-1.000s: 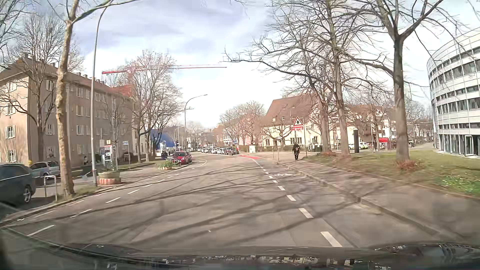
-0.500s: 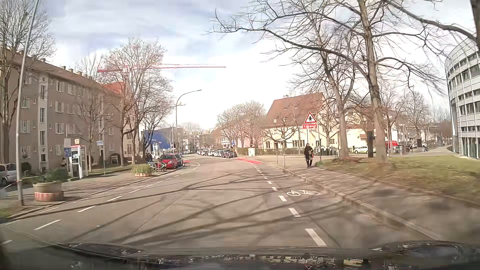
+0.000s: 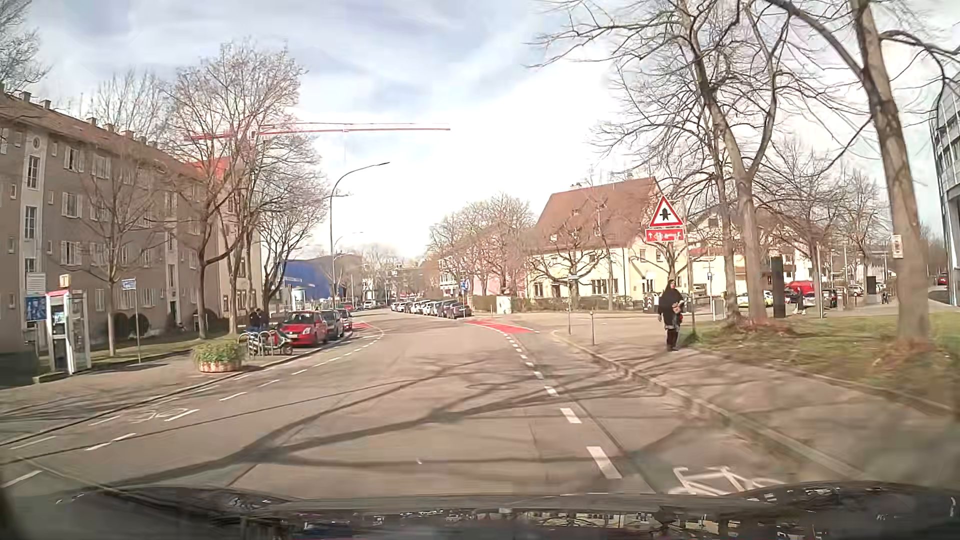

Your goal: Follow the waypoints while adhering to traffic rules and regulations

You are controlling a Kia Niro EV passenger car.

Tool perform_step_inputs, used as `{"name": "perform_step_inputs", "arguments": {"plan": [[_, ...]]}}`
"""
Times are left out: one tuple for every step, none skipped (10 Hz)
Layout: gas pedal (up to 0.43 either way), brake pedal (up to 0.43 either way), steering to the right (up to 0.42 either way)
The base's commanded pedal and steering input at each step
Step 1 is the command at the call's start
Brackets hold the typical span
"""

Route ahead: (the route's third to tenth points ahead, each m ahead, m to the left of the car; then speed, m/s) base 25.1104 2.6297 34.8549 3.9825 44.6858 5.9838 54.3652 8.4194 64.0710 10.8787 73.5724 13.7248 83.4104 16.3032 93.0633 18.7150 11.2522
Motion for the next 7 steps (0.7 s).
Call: {"name": "perform_step_inputs", "arguments": {"plan": [[0.067,0.0,-0.001],[0.067,0.0,-0.002],[0.067,0.0,-0.005],[0.067,0.0,-0.008],[0.059,0.0,-0.012],[0.059,0.0,-0.014],[0.059,0.0,-0.014]]}}
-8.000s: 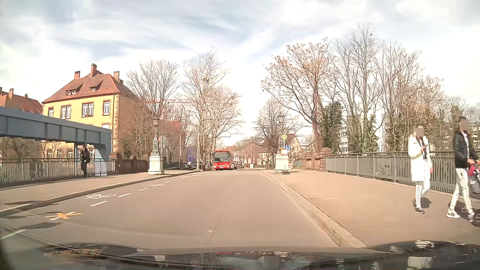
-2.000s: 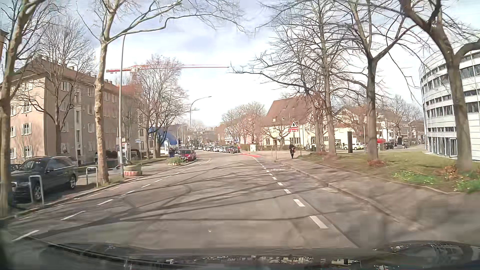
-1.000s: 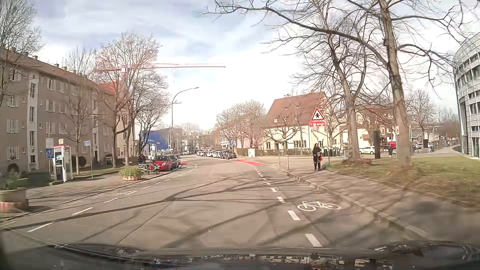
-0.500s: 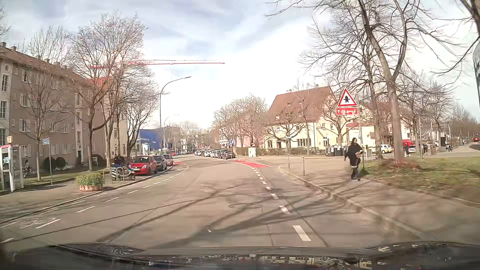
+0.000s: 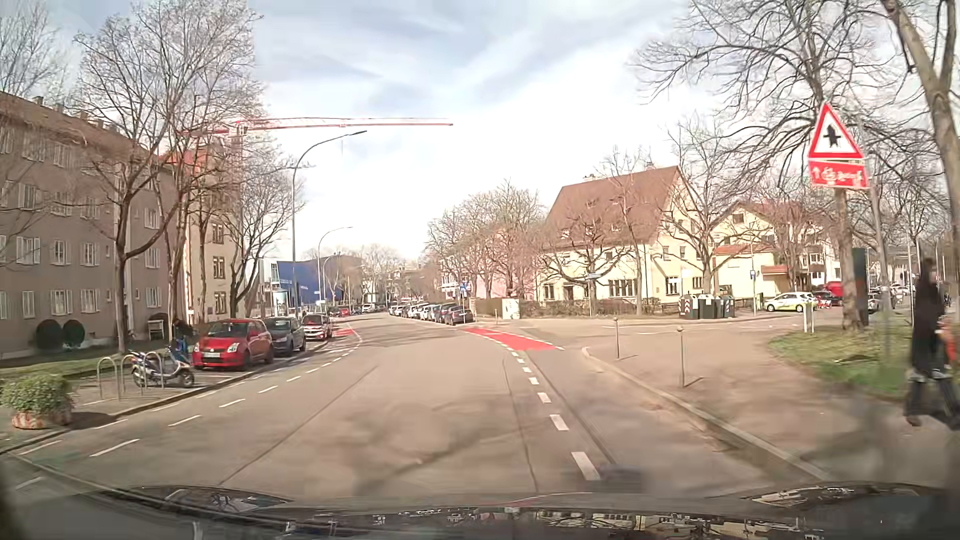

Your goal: Follow the waypoints while adhering to traffic rules and regulations

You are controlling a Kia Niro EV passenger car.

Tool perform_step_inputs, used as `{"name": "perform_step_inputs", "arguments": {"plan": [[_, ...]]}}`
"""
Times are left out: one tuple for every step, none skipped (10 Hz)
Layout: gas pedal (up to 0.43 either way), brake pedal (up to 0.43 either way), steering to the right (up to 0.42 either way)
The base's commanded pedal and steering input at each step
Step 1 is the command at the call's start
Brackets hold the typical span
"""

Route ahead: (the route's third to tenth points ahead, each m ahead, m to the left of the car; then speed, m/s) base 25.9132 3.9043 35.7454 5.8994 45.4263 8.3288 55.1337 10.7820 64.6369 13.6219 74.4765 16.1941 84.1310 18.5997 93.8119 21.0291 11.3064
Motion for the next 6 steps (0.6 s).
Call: {"name": "perform_step_inputs", "arguments": {"plan": [[0.059,0.0,-0.015],[0.059,0.0,-0.017],[0.059,0.0,-0.018],[0.059,0.0,-0.018],[0.059,0.0,-0.018],[0.059,0.0,-0.019]]}}
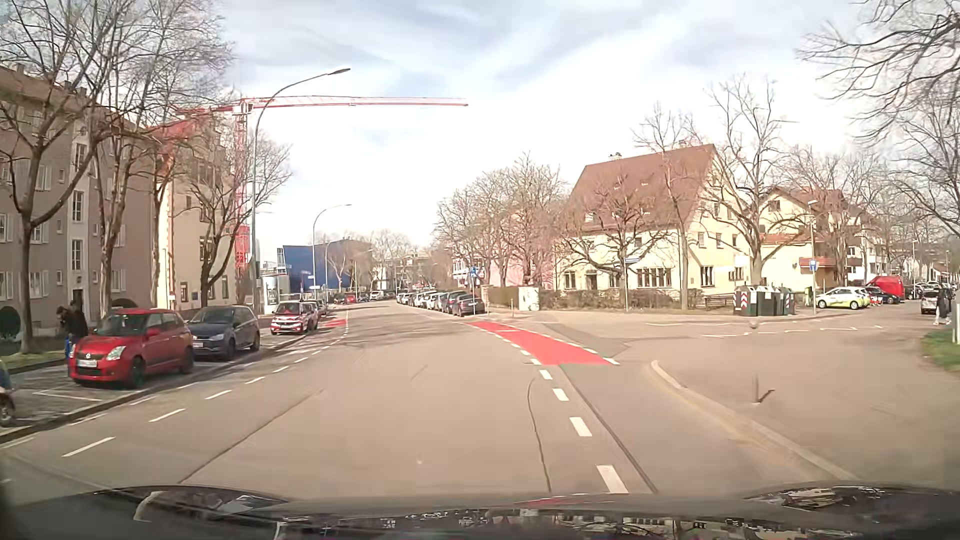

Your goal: Follow the waypoints while adhering to traffic rules and regulations

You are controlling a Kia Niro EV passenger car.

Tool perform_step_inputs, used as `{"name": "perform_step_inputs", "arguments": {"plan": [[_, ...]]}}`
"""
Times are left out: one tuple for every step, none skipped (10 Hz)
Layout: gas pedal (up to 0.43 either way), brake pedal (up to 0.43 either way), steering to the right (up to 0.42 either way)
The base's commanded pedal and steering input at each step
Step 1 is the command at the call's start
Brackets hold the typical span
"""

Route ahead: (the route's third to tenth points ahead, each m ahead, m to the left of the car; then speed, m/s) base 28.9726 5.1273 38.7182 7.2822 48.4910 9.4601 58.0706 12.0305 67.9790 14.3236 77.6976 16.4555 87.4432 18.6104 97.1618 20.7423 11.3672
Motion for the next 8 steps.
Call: {"name": "perform_step_inputs", "arguments": {"plan": [[0.059,0.0,-0.02],[0.059,0.0,-0.02],[0.059,0.0,-0.02],[0.059,0.0,-0.021],[0.059,0.0,-0.024],[0.059,0.0,-0.027],[0.059,0.0,-0.03],[0.059,0.0,-0.03]]}}
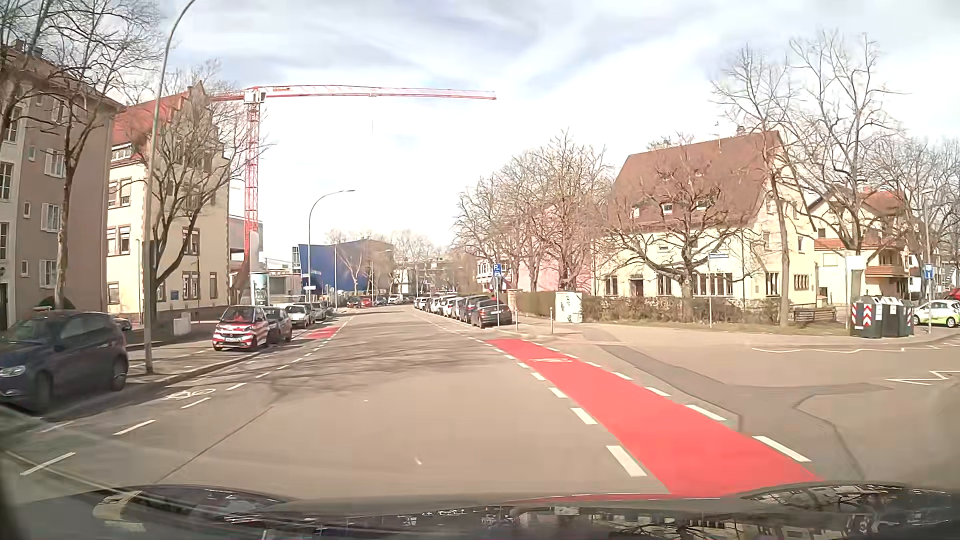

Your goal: Follow the waypoints while adhering to traffic rules and regulations

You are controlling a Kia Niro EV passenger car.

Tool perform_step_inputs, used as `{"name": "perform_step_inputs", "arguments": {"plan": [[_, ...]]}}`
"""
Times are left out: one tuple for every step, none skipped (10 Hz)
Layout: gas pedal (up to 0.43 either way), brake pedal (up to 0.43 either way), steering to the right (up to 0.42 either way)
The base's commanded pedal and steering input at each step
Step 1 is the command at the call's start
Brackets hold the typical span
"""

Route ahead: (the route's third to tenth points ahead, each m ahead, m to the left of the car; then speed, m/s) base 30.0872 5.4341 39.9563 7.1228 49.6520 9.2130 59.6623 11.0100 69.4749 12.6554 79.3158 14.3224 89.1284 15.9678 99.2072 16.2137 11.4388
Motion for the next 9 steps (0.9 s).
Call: {"name": "perform_step_inputs", "arguments": {"plan": [[0.059,0.0,-0.031],[0.047,0.0,-0.031],[0.028,0.0,-0.031],[0.028,0.0,-0.032],[0.028,0.0,-0.037],[0.028,0.0,-0.039],[0.028,0.0,-0.038],[0.028,0.0,-0.038],[0.028,0.0,-0.039]]}}
